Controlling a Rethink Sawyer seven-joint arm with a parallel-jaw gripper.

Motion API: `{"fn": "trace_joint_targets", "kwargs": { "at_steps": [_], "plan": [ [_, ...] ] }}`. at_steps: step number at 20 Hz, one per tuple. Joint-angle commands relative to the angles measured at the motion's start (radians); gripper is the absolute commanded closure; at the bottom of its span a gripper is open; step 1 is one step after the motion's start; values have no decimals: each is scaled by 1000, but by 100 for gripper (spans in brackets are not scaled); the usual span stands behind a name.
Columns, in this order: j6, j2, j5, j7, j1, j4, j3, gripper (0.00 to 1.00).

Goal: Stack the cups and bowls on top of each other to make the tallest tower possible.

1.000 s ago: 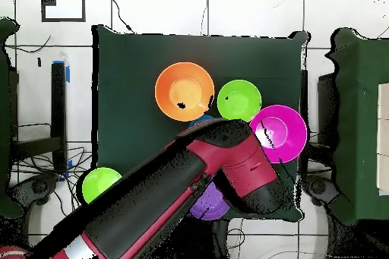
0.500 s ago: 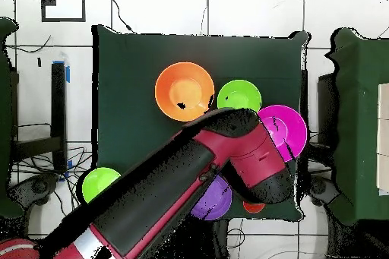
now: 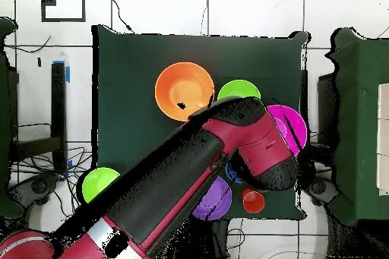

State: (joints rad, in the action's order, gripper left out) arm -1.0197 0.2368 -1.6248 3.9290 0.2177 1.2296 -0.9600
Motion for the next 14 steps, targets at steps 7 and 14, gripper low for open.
{"fn": "trace_joint_targets", "kwargs": {
  "at_steps": [7, 14],
  "plan": [
    [101, -70, 54, -374, -62, -91, 246, 0],
    [104, -90, 33, -423, -88, -116, 252, 0]
  ]
}}
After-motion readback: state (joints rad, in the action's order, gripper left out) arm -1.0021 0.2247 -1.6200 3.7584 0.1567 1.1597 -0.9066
